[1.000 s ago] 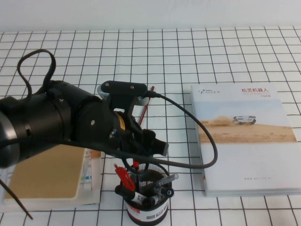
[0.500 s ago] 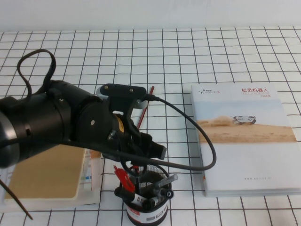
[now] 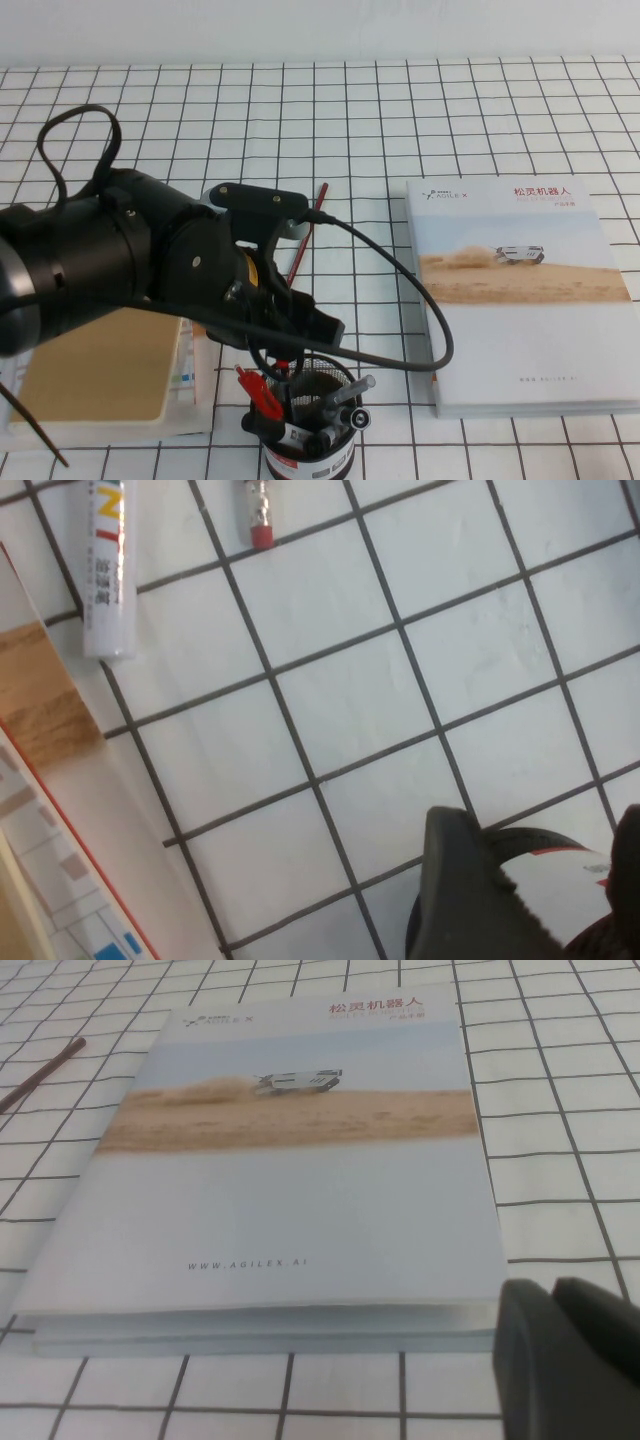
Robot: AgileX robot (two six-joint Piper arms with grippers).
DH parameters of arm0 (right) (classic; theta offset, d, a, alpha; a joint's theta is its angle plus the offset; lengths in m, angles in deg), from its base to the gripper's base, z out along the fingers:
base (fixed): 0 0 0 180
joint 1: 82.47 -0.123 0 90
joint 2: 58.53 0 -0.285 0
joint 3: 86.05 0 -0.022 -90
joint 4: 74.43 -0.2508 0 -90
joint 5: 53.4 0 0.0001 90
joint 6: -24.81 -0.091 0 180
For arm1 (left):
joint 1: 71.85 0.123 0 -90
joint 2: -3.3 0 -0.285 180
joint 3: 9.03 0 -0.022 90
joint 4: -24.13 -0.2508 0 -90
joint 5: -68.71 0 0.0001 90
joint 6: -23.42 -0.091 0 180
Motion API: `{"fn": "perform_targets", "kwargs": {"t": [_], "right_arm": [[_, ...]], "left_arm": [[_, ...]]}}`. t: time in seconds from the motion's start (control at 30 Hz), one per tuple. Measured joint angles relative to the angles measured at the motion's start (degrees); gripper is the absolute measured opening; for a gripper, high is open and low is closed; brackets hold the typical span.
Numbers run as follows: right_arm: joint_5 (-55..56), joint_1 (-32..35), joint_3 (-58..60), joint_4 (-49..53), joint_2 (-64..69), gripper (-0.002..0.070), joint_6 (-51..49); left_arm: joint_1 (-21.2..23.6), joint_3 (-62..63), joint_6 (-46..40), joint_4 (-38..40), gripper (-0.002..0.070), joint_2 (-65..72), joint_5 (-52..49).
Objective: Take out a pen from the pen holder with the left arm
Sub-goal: 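Take a marker out of the pen holder and lay it on the table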
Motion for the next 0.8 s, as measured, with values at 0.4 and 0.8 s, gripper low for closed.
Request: {"fn": "perform_targets", "kwargs": {"t": [0.4,0.8], "right_arm": [[0.0,0.0,0.0,0.0,0.0,-0.0015,0.0],[0.0,0.0,0.0,0.0,0.0,-0.0015,0.0]], "left_arm": [[0.0,0.0,0.0,0.0,0.0256,0.0,-0.57],[-0.09,0.0,0.0,0.0,0.0022,0.0,-0.44]]}}
